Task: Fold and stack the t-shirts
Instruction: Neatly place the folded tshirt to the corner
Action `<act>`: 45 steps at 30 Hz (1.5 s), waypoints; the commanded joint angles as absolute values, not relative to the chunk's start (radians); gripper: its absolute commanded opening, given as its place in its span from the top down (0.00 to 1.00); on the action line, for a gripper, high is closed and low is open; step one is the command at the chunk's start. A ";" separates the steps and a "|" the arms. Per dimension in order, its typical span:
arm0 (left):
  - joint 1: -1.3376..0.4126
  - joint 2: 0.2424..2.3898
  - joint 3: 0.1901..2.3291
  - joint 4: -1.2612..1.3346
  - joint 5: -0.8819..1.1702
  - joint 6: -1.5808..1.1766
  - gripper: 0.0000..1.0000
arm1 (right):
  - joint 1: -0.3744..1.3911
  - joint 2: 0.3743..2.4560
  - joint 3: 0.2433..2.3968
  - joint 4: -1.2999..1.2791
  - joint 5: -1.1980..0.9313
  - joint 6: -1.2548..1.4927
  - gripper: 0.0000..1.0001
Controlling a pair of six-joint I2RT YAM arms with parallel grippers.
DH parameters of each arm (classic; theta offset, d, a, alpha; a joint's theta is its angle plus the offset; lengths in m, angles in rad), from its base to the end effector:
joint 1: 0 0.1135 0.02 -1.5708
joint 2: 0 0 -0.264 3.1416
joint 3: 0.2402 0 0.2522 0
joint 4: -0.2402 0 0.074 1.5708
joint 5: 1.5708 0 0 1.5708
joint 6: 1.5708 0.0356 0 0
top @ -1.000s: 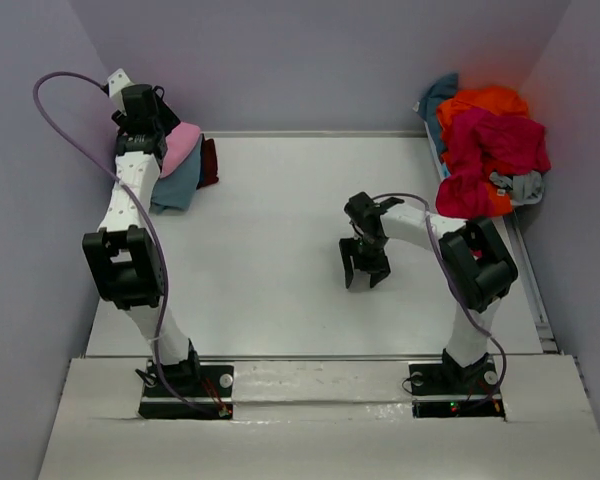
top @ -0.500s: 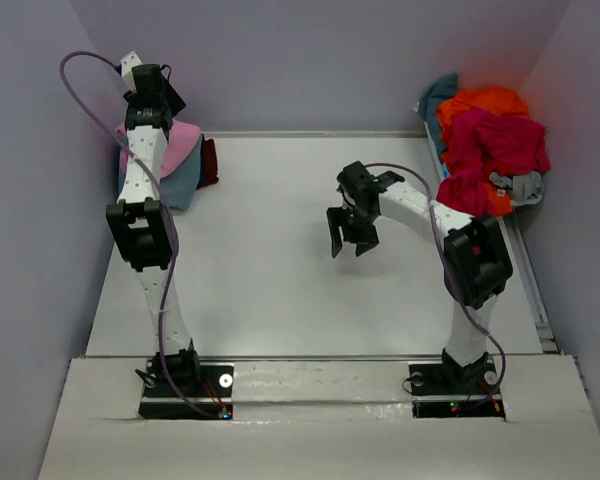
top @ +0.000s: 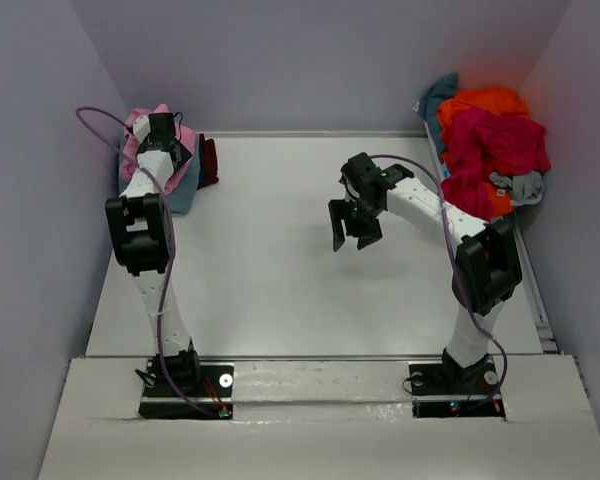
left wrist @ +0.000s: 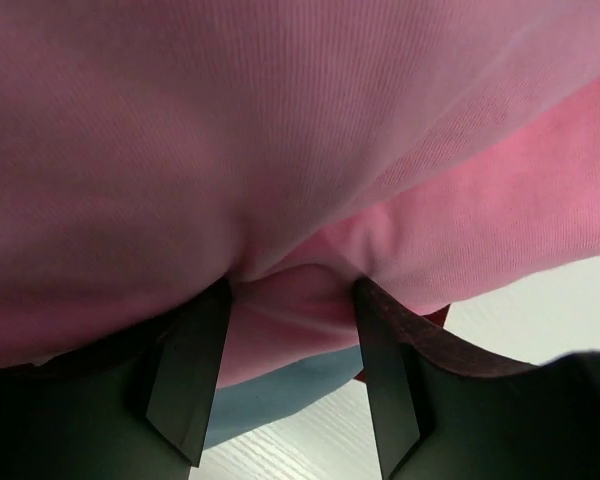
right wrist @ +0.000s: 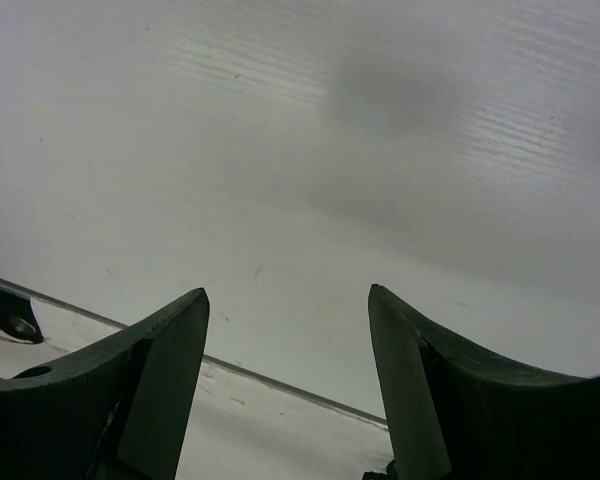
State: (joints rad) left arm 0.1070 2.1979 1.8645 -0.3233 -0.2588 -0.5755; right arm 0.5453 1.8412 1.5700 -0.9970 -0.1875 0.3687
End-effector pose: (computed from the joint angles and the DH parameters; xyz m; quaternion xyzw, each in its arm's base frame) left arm 0.5080 0.0637 0.2376 -0.3515 0.8195 0.0111 0.4525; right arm 0.3172 0.2002 0.2561 -0.1008 0.9792 0.1493 0.0938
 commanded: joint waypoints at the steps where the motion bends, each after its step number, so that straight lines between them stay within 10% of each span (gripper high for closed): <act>1: 0.130 2.068 1.767 -0.390 -0.336 -0.669 0.34 | 0.555 1.790 1.588 -1.009 -0.184 0.354 0.29; 17: 0.120 1.896 1.775 -0.209 -0.390 -0.531 0.34 | 0.555 1.772 1.551 -0.999 -0.195 0.357 0.29; 30: 0.141 2.275 2.263 -0.598 -0.525 -0.643 0.33 | 0.555 1.743 1.506 -1.017 -0.198 0.379 0.29; 45: 0.179 2.175 1.947 -0.577 -0.486 -0.747 0.28 | 0.555 1.715 1.408 -0.953 -0.239 0.393 0.29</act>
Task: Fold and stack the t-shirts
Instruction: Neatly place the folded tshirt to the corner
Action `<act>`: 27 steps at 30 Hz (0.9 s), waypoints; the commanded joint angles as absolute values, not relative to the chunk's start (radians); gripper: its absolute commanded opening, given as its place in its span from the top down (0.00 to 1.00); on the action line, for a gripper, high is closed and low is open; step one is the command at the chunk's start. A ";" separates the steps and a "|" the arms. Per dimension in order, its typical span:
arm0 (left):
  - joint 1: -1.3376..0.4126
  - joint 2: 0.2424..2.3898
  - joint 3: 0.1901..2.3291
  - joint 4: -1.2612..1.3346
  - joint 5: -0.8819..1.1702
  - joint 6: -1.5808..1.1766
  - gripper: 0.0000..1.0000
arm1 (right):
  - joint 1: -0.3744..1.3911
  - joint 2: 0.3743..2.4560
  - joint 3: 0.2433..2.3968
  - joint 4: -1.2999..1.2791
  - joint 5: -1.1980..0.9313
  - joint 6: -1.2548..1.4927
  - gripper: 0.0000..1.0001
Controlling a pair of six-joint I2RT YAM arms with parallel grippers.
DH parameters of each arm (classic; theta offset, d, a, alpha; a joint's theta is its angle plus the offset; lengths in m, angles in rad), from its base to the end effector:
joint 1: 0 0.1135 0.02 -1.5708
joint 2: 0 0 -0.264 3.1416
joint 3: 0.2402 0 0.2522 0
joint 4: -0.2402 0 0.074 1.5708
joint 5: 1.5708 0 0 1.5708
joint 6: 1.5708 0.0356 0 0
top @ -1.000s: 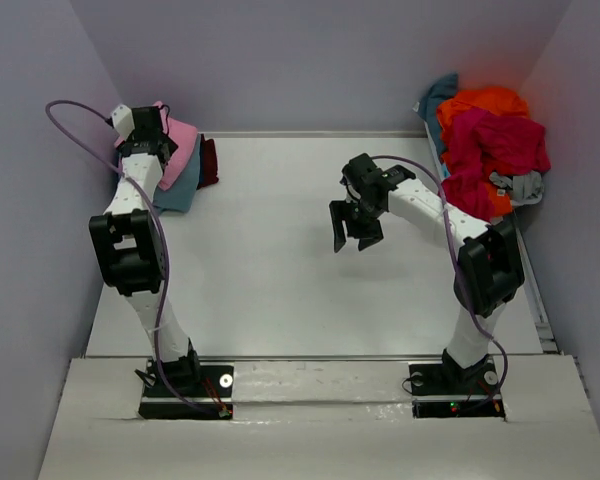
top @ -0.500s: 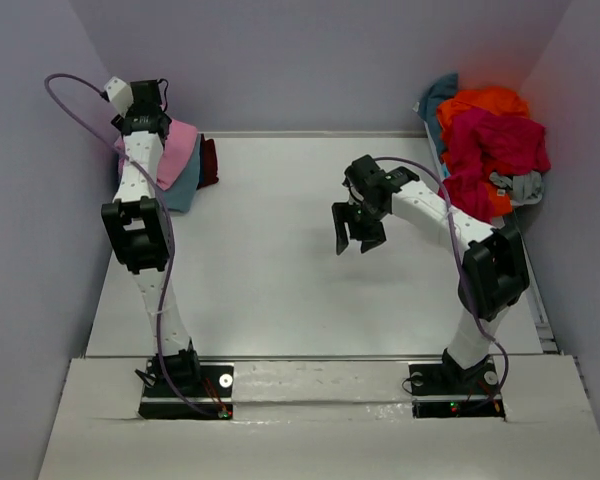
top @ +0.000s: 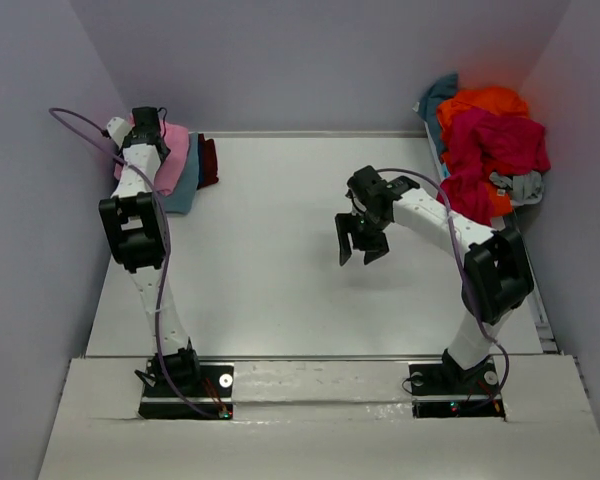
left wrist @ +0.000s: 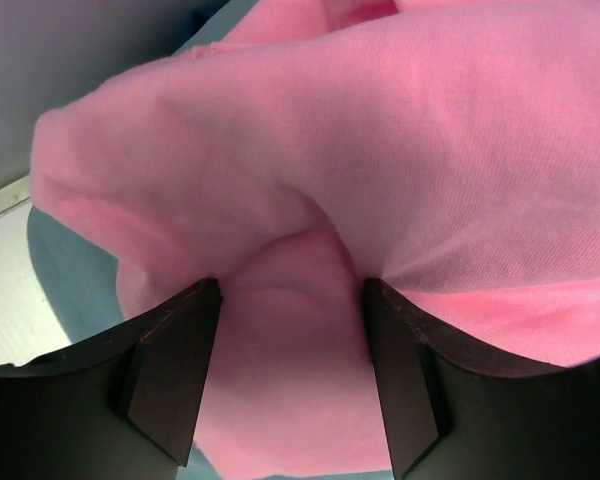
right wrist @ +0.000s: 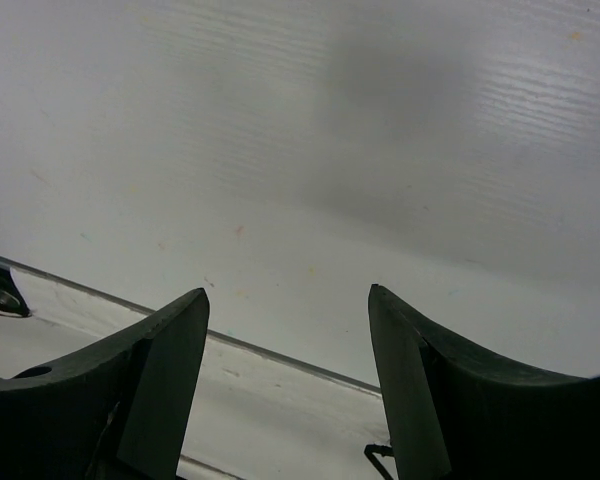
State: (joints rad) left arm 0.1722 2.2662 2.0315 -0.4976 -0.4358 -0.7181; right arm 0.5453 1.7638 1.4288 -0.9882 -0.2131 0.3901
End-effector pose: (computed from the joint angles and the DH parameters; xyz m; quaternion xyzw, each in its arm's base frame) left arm 0.5101 0.1040 0.2465 -0.4634 0.7670 0.0830 0.4360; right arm 0.2939 0.1871 0.2432 -0.0896 0.9827 0.1496 0.0620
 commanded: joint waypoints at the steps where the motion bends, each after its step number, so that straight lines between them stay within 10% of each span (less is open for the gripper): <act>1: 0.179 2.155 1.931 -0.563 -0.483 -0.746 0.28 | 0.555 1.713 1.407 -0.950 -0.242 0.391 0.29; 27: 0.141 1.945 1.762 -0.098 -0.387 -0.473 0.23 | 0.555 1.647 1.486 -0.982 -0.112 0.456 0.28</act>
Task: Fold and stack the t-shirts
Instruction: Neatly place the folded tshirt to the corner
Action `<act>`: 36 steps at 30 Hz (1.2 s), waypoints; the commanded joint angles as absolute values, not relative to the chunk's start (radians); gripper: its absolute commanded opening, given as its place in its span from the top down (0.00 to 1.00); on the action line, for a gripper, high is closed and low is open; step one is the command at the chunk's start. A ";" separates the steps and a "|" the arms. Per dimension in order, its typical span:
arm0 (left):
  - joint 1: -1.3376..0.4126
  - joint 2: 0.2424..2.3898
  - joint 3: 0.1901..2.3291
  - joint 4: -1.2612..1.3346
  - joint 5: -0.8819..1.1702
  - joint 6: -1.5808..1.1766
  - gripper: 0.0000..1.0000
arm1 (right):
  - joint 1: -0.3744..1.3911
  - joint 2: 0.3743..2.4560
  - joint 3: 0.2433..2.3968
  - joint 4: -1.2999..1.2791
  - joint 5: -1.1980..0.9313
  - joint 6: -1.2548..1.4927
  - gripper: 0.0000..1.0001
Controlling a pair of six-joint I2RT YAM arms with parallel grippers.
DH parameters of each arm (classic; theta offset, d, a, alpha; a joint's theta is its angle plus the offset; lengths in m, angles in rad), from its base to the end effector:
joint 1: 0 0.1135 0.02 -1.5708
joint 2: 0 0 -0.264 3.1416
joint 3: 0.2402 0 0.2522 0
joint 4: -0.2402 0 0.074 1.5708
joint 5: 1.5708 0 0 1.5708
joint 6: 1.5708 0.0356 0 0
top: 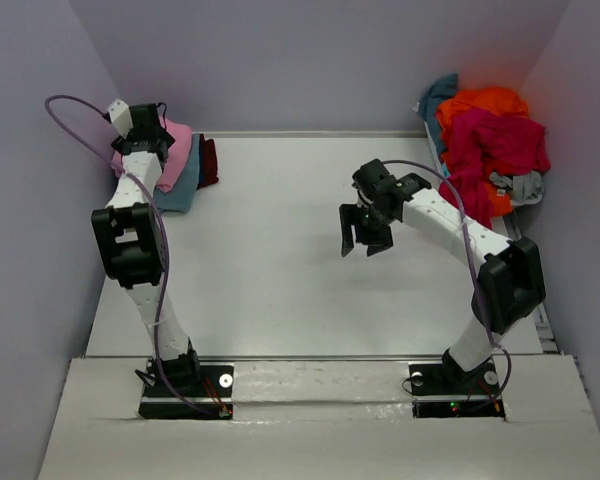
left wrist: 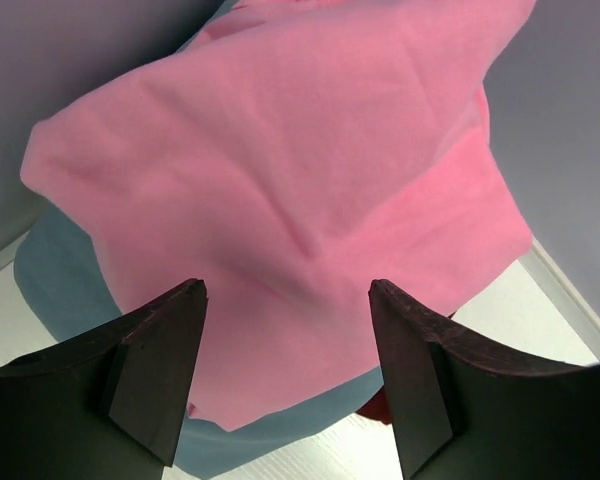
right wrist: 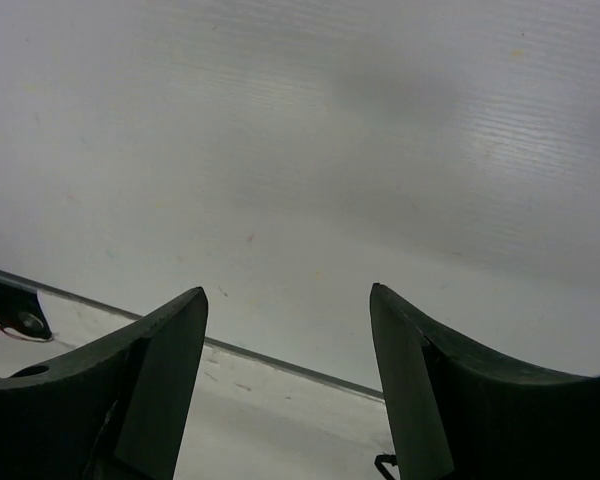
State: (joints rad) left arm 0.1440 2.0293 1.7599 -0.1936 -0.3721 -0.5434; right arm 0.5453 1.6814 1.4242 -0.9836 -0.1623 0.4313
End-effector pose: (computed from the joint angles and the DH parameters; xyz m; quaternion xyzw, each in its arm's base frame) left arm 0.4779 0.0824 0.2950 -0.3732 0.7541 0.0516 0.5379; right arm 0.2849 0.1795 0.2684 -0.0693 0.9808 0.1474 0.1071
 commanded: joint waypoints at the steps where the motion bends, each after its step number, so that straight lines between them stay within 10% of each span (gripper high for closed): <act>1: 0.141 1.948 1.772 -0.098 -0.384 -0.463 0.22 | 0.555 1.647 1.489 -0.985 -0.104 0.457 0.28; 16: -0.061 1.944 1.881 -0.340 -0.193 -0.365 0.20 | 0.555 1.661 1.601 -0.992 0.046 0.506 0.25; 36: -0.367 1.660 1.384 -0.370 -0.222 -0.430 0.18 | 0.555 1.746 1.628 -0.914 0.115 0.509 0.11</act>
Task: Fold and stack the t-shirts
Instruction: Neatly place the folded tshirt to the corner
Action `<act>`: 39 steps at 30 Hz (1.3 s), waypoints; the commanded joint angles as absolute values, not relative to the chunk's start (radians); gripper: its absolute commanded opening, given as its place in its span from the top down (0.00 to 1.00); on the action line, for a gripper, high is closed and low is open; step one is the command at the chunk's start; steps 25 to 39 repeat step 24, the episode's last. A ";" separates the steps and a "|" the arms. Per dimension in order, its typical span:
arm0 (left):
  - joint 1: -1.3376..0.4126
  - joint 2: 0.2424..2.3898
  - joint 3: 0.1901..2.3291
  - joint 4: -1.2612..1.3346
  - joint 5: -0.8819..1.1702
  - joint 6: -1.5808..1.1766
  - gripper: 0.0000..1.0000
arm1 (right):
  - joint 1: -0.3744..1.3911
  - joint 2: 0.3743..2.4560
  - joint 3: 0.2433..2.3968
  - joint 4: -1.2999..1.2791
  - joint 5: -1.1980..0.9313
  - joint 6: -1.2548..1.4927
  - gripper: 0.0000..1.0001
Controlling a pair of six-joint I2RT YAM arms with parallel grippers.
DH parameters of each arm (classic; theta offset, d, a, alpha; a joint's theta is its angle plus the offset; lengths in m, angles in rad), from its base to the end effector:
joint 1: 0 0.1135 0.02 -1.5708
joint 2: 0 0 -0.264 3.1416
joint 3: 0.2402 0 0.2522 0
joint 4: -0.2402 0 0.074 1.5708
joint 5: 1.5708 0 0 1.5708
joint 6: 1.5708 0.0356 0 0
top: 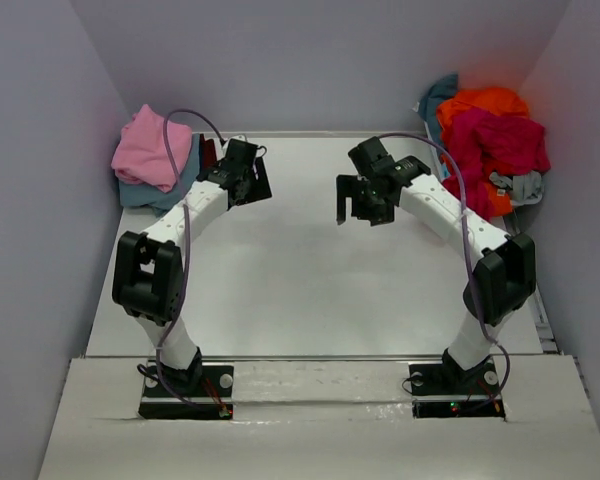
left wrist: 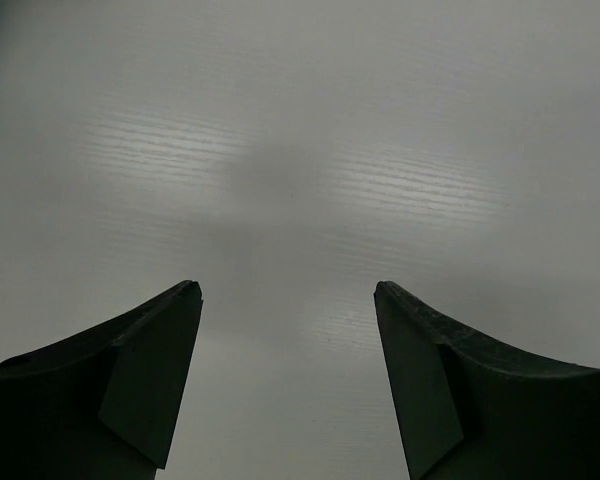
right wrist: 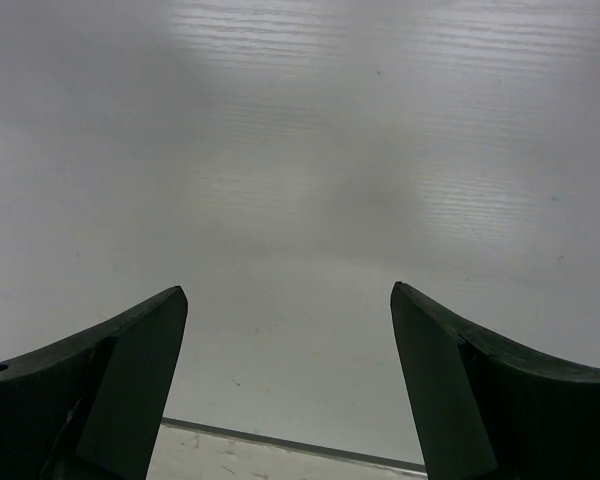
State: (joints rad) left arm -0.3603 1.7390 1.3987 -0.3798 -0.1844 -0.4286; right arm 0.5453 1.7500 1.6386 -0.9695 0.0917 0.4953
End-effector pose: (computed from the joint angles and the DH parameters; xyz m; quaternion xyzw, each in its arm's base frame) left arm 0.3739 -0.1339 0.2767 -0.0689 0.9052 -0.0805 0.4116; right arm 0.3169 0.1884 0.3091 -0.0131 0.9691 0.0818 0.2323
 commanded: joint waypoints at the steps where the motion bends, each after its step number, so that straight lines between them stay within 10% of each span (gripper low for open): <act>1: -0.367 1.658 1.385 -0.371 -0.224 -0.430 0.18 | 0.555 1.747 1.623 -0.913 0.117 0.511 0.11; 39: -0.417 1.669 1.350 -0.371 -0.196 -0.430 0.18 | 0.555 1.733 1.560 -0.881 0.129 0.532 0.00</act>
